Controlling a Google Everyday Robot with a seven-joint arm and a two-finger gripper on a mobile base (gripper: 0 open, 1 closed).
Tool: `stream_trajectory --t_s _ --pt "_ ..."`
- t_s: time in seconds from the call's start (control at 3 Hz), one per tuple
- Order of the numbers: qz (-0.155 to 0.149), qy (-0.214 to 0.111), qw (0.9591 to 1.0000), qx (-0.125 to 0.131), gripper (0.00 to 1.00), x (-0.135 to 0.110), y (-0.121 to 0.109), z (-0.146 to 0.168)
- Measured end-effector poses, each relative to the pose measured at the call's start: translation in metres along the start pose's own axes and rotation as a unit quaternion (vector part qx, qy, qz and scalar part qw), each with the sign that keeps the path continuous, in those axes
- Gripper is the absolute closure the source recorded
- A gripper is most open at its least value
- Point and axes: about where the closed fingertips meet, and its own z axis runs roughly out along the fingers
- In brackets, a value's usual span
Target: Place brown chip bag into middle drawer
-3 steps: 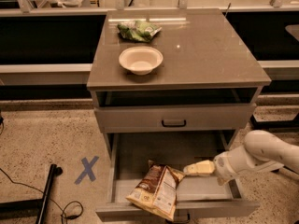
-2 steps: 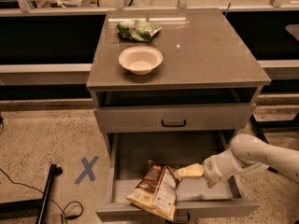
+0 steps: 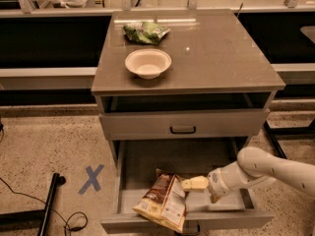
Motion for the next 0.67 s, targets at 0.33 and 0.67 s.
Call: stream_trajectory --t_s 0.33,0.67 --pt "0.026 -0.011 0.9994 -0.021 0.00 -0.001 -0.007 0.009" --pt "0.040 -0.001 0.9990 -0.019 0.18 -0.002 -0.005 0.036"
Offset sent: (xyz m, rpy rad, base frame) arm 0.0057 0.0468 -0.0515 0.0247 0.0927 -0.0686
